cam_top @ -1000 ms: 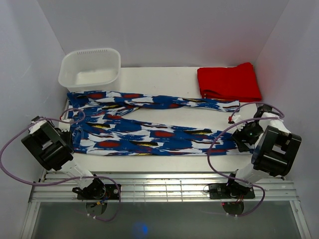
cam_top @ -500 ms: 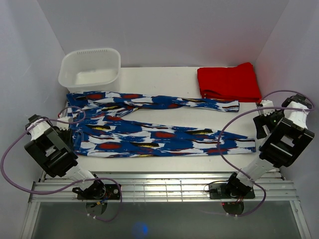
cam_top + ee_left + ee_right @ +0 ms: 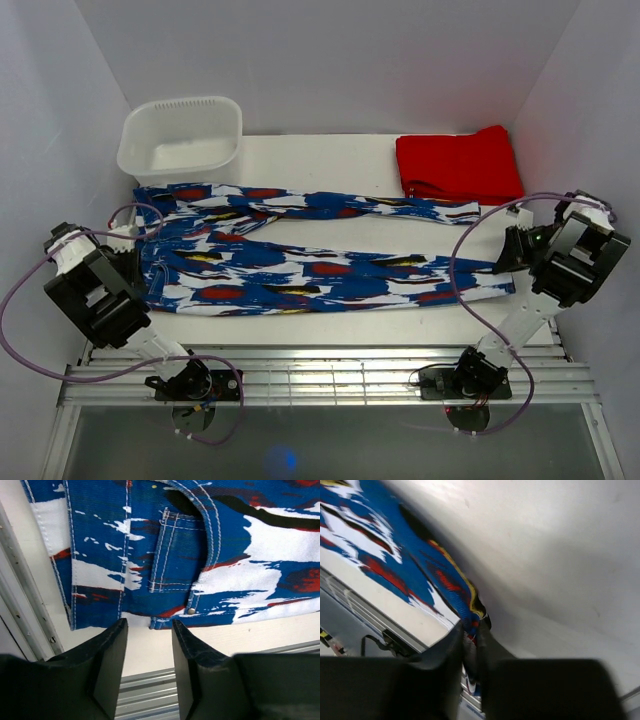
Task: Fold and stack the trousers
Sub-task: Flatten the trousers out
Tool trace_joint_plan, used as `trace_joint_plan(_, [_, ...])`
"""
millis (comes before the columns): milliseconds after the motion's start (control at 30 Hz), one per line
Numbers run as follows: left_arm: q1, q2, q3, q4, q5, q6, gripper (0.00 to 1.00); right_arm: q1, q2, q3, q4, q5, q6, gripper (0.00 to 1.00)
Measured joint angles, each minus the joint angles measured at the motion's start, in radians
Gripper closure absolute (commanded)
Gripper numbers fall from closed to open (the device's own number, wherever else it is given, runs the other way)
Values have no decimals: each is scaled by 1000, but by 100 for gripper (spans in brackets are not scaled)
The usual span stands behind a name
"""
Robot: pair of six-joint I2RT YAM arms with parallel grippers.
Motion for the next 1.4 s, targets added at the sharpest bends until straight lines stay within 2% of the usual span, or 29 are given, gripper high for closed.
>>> trace_joint_plan(33, [0, 8, 0, 0, 1, -6, 51, 3, 7, 44, -29, -34, 12, 92])
trace_joint_plan(100, [0, 19, 0, 2, 2, -13, 60, 10, -1, 136, -50, -107, 14, 92])
trace_joint_plan(133, [0, 23, 0, 3, 2, -14, 66, 13, -51, 176, -43, -158, -27, 92])
trace_joint_plan(167, [3, 26, 0, 3, 2, -15, 68, 12, -153, 149, -36, -177, -91, 92])
trace_joint_plan(200, [7, 27, 0, 5, 2, -11, 68, 8, -273, 92, -13, -180, -158, 92])
trace_joint_plan(233, [14, 29, 0, 8, -1, -8, 63, 2, -446, -52, 32, -138, -240, 73])
trace_joint_plan(267, [20, 33, 0, 8, -2, -6, 55, -8, -531, -181, 73, -83, -296, 21])
trace_joint_plan(300, [24, 40, 0, 11, -4, -3, 52, -19, -525, -261, 103, -5, -338, 10])
trace_joint_plan(367, [27, 53, -2, 14, -14, 11, 50, -32, -297, -268, 208, 141, -294, 8])
trace_joint_plan(433, [29, 46, -13, 14, -19, 29, 52, -34, -238, -179, 257, 229, -227, 0])
trace_joint_plan(467, [29, 39, -22, 20, -21, 32, 54, -34, -246, -128, 277, 239, -207, 8])
trace_joint_plan(533, [29, 32, -70, 57, -36, 27, 72, -11, -308, -89, 304, 220, -188, 22])
trace_joint_plan(567, [29, 33, -77, 60, -38, 24, 72, 6, -329, -93, 292, 209, -192, 26])
trace_joint_plan(600, [29, 37, -92, 79, -51, 22, 80, 38, -353, -121, 307, 209, -195, 30])
trace_joint_plan(633, [29, 41, -103, 90, -62, 14, 84, 79, -372, -154, 309, 206, -198, 38])
trace_joint_plan(700, [31, 44, -108, 101, -72, 7, 94, 164, -380, -230, 304, 203, -197, 44])
trace_joint_plan(800, [36, 37, -114, 103, -75, 10, 100, 241, -331, -321, 304, 216, -192, 55])
trace_joint_plan(867, [53, 37, -114, 100, -77, 19, 100, 233, -304, -378, 309, 253, -196, 63])
trace_joint_plan(933, [78, 36, -114, 92, -84, 34, 100, 215, -325, -412, 315, 279, -214, 75])
trace_joint_plan(1000, [104, 35, -114, 80, -96, 55, 100, 202, -351, -446, 307, 296, -235, 82])
trace_joint_plan(1033, [119, 35, -113, 72, -105, 69, 100, 195, -366, -462, 297, 301, -248, 82])
trace_joint_plan(1100, [138, 35, -108, 61, -128, 96, 100, 177, -394, -474, 250, 308, -280, 77])
trace_joint_plan(1133, [145, 35, -102, 53, -136, 109, 96, 164, -409, -465, 222, 304, -295, 72])
trace_joint_plan(1167, [150, 35, -95, 46, -138, 122, 83, 153, -420, -449, 196, 296, -306, 68])
trace_joint_plan(1267, [153, 35, -60, 2, -124, 152, 64, 130, -449, -356, 135, 267, -351, 52])
trace_joint_plan(1333, [148, 35, -27, -40, -97, 172, 58, 123, -470, -296, 124, 254, -402, 47])
trace_joint_plan(1400, [146, 35, -7, -78, -72, 187, 54, 119, -513, -277, 131, 252, -476, 46])
